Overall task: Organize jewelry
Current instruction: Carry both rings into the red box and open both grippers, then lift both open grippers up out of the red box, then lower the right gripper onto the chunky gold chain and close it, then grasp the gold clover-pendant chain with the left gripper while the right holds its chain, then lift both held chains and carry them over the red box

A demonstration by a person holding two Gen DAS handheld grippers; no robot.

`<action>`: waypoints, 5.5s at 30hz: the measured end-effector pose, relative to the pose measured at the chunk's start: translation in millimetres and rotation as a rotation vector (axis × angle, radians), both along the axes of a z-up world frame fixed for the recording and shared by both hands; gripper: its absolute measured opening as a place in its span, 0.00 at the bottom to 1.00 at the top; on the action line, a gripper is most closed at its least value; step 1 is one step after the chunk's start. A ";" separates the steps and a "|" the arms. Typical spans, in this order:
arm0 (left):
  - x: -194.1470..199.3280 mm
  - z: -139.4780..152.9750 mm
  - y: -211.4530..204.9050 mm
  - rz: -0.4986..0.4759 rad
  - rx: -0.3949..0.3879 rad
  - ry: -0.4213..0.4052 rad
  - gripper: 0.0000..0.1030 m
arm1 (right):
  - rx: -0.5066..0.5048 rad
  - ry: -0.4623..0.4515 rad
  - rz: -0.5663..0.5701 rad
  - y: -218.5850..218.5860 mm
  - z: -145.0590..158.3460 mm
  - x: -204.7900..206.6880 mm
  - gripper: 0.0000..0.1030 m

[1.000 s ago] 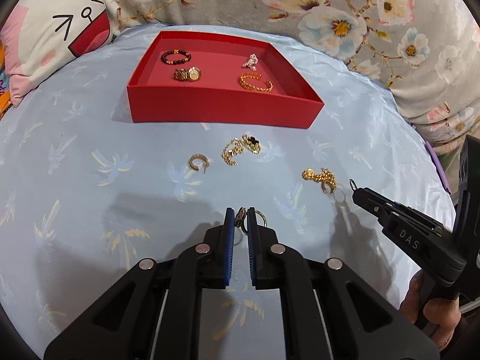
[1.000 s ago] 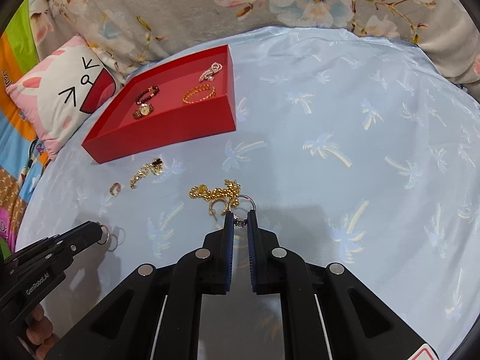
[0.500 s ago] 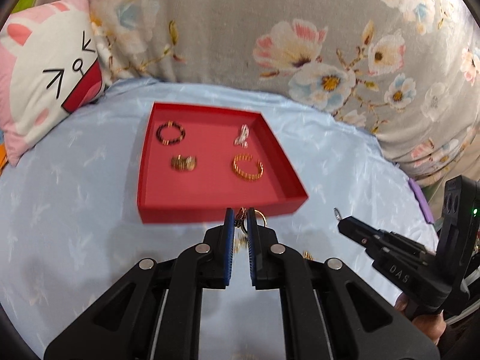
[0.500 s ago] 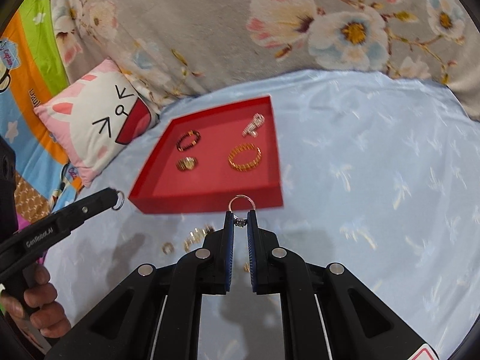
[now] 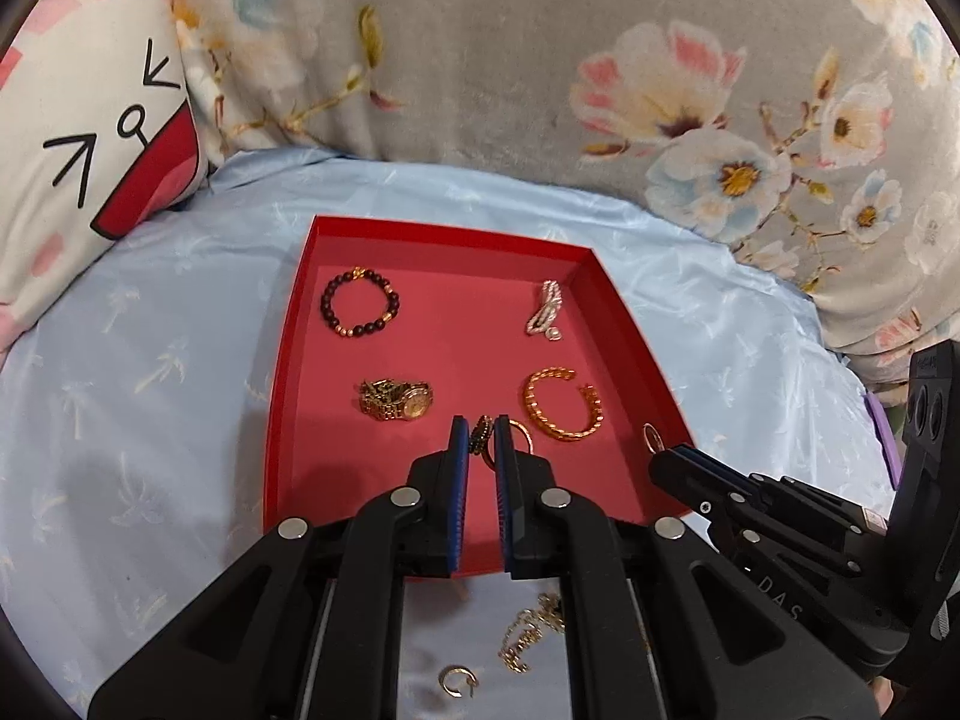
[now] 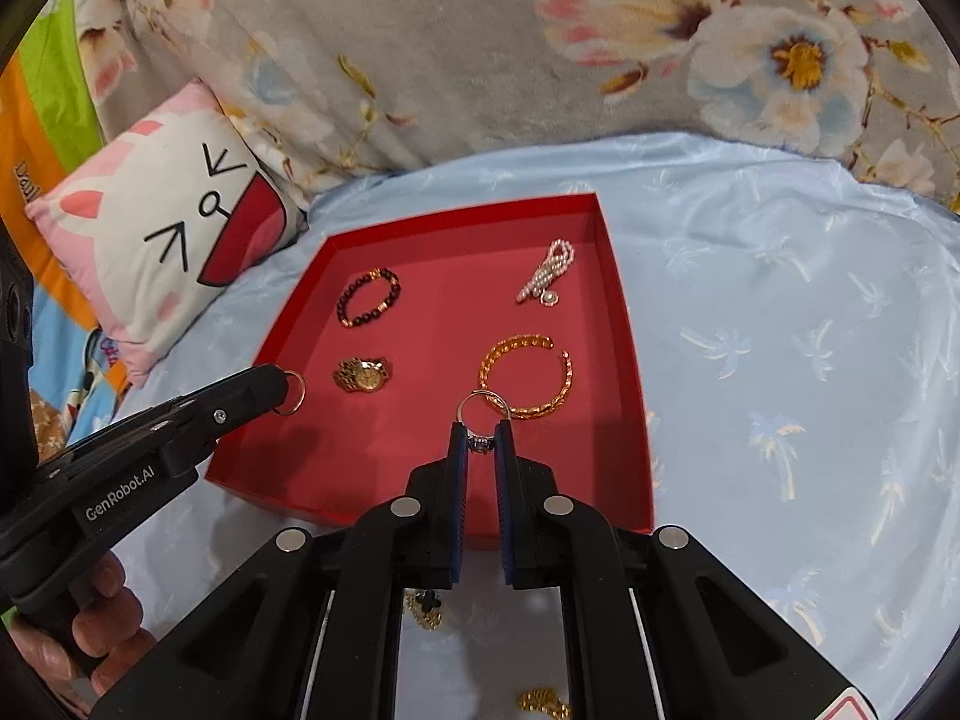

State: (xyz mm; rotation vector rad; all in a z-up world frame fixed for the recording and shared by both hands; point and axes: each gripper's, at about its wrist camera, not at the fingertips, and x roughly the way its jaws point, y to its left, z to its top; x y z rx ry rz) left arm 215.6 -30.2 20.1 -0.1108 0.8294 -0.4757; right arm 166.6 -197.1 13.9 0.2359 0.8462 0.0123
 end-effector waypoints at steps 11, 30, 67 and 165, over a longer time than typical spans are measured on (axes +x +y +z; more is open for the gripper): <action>17.2 -27.1 0.4 0.026 0.044 0.028 0.08 | -0.009 0.054 -0.006 -1.1 -27.6 14.8 0.08; -19.1 -5.5 45.7 0.137 0.027 -0.040 0.41 | 0.026 -0.008 -0.076 -18.9 -7.9 -40.0 0.21; -131.7 -69.4 36.9 0.043 0.099 0.051 0.41 | 0.030 0.103 -0.160 -23.7 -60.6 -125.3 0.31; -99.8 -16.1 -14.3 -0.123 0.043 0.010 0.00 | 0.030 -0.122 -0.105 -30.1 47.5 -132.6 0.05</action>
